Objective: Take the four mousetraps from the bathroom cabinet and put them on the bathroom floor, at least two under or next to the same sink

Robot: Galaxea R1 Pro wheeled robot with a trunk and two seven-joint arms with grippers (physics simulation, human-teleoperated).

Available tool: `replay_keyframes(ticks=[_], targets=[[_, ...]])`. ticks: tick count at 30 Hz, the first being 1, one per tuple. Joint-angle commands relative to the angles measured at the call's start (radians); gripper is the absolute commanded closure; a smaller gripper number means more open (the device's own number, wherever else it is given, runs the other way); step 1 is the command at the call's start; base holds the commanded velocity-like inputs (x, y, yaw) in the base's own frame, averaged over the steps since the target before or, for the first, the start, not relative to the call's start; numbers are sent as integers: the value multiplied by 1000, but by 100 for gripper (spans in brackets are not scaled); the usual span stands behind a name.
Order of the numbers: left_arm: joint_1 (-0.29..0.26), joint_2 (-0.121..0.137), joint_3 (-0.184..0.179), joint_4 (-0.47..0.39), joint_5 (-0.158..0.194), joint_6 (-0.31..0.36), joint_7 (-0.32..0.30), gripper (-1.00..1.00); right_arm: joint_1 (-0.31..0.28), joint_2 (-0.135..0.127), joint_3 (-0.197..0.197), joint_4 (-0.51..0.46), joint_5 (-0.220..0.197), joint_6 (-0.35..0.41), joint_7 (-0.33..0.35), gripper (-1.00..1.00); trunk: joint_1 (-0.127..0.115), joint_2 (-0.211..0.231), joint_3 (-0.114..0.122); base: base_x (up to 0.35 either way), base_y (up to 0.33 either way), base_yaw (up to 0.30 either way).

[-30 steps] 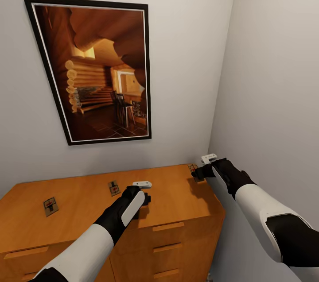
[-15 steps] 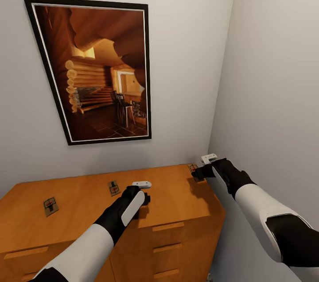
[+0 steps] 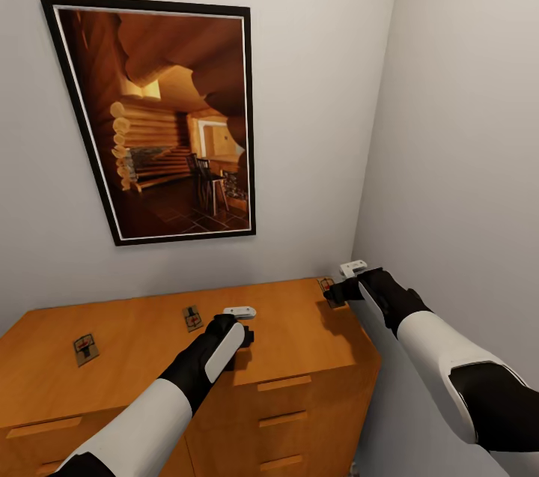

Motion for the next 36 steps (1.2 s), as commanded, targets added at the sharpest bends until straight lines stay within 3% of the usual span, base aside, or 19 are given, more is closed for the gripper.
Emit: replay_keyframes(ticks=[1,8,23,36], targets=[[-1,0,-2,-1,9,1,10,-100,-1,-1,3,-2,5,5,7,100,4,-9,-5,0,0,0],[-1,0,-2,-1,9,1,10,-100,0,-1,3,-2,5,5,7,100,31,-58,-27,0,0,0],[-1,1,-2,-1,9,4,10,-100,-1,-1,3,-2,4,5,7,100,31,-58,-27,0,0,0],[-1,33,-2,-1,9,4,10,-100,-1,-1,3,-2,3,5,7,100,31,-58,-27,0,0,0]])
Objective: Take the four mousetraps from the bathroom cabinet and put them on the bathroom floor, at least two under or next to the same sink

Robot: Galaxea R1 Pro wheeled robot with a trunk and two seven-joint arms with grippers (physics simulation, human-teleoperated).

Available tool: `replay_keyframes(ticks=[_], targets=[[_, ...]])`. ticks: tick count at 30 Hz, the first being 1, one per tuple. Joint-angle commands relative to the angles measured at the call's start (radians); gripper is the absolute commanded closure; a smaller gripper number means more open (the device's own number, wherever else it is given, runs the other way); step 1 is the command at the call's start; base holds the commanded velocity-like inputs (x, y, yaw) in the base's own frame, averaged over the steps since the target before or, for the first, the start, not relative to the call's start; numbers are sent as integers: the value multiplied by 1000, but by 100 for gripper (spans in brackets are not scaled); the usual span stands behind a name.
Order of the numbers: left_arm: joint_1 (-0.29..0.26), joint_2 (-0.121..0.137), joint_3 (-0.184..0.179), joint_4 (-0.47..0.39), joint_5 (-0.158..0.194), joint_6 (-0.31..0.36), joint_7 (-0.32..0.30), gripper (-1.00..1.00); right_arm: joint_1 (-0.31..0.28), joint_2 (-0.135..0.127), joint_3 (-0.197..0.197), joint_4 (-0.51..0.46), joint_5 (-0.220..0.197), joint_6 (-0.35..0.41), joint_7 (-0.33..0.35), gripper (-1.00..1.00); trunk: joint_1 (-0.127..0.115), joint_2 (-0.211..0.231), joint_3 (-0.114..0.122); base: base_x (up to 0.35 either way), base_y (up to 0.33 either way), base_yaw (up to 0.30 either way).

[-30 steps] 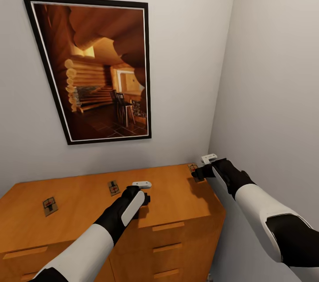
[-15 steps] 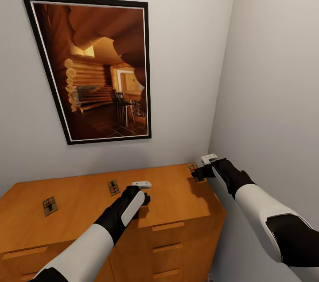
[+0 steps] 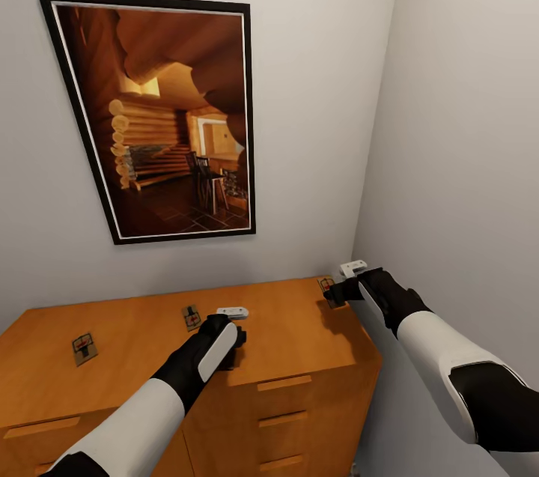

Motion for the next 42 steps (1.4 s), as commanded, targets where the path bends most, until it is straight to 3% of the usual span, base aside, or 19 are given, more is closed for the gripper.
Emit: replay_keyframes(ticks=[1,26,32,42], targets=[[-1,1,-4,-1,11,1,10,-100,-1,-1,3,-2,5,5,7,100,0,-2,-2,0,0,0],[-1,-10,-4,-1,17,9,-3,-100,-1,-1,3,-1,5,5,7,100,0,-2,-2,0,0,0],[-1,-10,-4,-1,17,8,-4,-100,-1,-1,3,-1,5,4,7,100,23,-44,-21,0,0,0],[-1,-9,-3,-1,17,8,-4,-100,-1,-1,3,0,5,4,6,100,23,-44,-21,0,0,0]])
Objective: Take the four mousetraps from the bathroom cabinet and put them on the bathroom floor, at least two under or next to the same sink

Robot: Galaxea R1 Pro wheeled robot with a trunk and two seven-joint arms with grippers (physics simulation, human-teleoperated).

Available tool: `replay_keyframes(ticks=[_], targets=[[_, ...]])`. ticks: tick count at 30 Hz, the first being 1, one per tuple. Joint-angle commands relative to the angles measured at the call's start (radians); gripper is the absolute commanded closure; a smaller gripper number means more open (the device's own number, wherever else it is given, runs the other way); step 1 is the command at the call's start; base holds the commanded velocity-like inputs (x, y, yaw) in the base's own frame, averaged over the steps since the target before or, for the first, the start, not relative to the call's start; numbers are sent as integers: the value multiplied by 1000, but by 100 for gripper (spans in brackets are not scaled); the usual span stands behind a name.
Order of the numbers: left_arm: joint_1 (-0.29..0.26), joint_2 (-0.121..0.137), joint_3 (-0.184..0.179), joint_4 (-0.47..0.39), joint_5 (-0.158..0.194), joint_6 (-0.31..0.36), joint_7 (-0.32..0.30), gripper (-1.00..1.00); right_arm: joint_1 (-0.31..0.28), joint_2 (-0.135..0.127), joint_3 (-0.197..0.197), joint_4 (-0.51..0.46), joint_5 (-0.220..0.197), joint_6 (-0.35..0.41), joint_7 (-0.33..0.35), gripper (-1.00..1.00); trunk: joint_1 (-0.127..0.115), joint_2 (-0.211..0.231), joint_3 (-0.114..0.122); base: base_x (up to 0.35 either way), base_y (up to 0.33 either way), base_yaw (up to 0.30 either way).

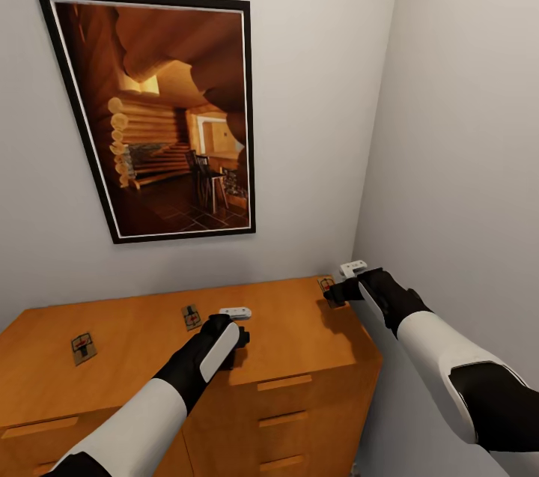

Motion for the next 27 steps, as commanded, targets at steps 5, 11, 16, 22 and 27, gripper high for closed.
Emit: replay_keyframes(ticks=[5,11,16,22,27], targets=[[-1,1,-3,-1,11,1,10,-100,-1,-1,3,-2,5,5,6,100,0,-2,-2,0,0,0],[-1,1,-3,-1,11,1,10,-100,-1,-1,3,-2,4,5,6,100,0,-2,-2,0,0,0],[-1,1,-3,-1,11,1,10,-100,-1,-1,3,-2,4,5,8,100,0,-2,-2,0,0,0],[-1,0,-4,-1,11,1,10,-100,-1,-1,3,-2,3,5,6,100,0,-2,-2,0,0,0],[-1,0,-4,-1,11,1,10,-100,-1,-1,3,-2,4,5,6,100,20,-37,-18,0,0,0]])
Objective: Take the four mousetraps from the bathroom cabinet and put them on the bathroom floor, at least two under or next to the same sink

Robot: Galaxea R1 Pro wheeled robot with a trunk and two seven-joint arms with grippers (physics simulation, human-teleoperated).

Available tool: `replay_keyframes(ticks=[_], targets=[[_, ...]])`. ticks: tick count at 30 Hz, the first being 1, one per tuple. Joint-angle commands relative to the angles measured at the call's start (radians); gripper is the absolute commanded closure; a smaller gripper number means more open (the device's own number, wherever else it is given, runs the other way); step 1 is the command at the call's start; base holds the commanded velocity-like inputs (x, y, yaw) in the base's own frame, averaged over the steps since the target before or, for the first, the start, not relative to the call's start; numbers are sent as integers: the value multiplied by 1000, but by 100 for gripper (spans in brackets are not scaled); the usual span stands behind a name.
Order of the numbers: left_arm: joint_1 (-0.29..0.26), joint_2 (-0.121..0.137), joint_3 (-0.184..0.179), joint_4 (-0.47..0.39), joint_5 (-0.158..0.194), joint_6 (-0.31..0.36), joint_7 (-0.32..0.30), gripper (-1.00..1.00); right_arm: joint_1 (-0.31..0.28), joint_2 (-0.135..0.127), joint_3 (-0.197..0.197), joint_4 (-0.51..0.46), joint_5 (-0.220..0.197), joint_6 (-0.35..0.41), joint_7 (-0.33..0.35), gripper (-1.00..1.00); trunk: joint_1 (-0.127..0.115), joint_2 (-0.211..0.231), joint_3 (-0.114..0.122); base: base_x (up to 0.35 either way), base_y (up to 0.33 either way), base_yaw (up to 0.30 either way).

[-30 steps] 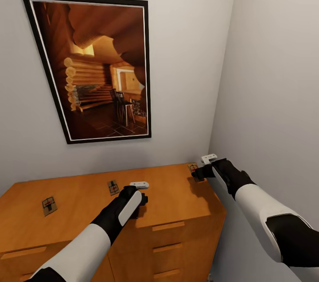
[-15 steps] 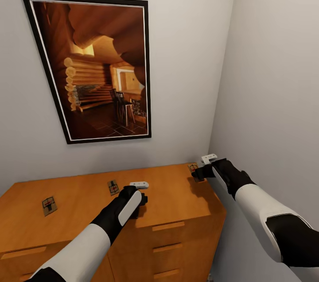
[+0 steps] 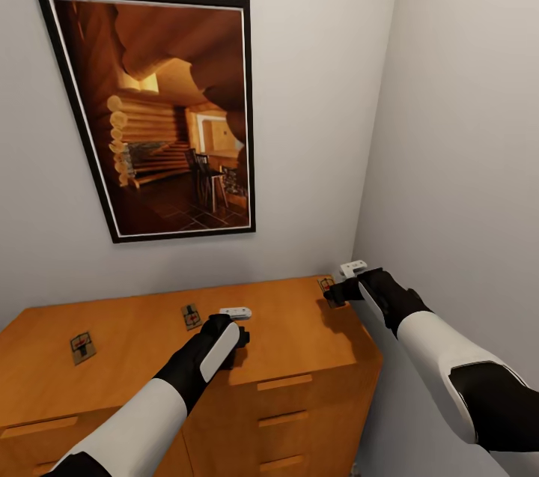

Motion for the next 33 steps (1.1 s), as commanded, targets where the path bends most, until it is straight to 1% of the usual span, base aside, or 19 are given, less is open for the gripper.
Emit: replay_keyframes(ticks=[1,2,15,20,33], targets=[[-1,1,-3,-1,10,1,10,-100,-1,-1,3,-2,5,5,7,100,4,-9,-5,0,0,0],[-1,0,-3,-1,10,1,10,-100,-1,-1,3,-2,5,5,7,100,8,-16,-8,0,0,0],[-1,0,-4,-1,10,2,10,-100,-1,-1,3,-2,4,5,7,100,8,-16,-8,0,0,0],[-1,0,-3,-1,10,1,10,-100,0,-1,3,-1,4,5,7,100,27,-51,-24,0,0,0],[-1,0,-3,-1,10,2,10,-100,-1,-1,4,0,4,5,8,100,27,-51,-24,0,0,0]])
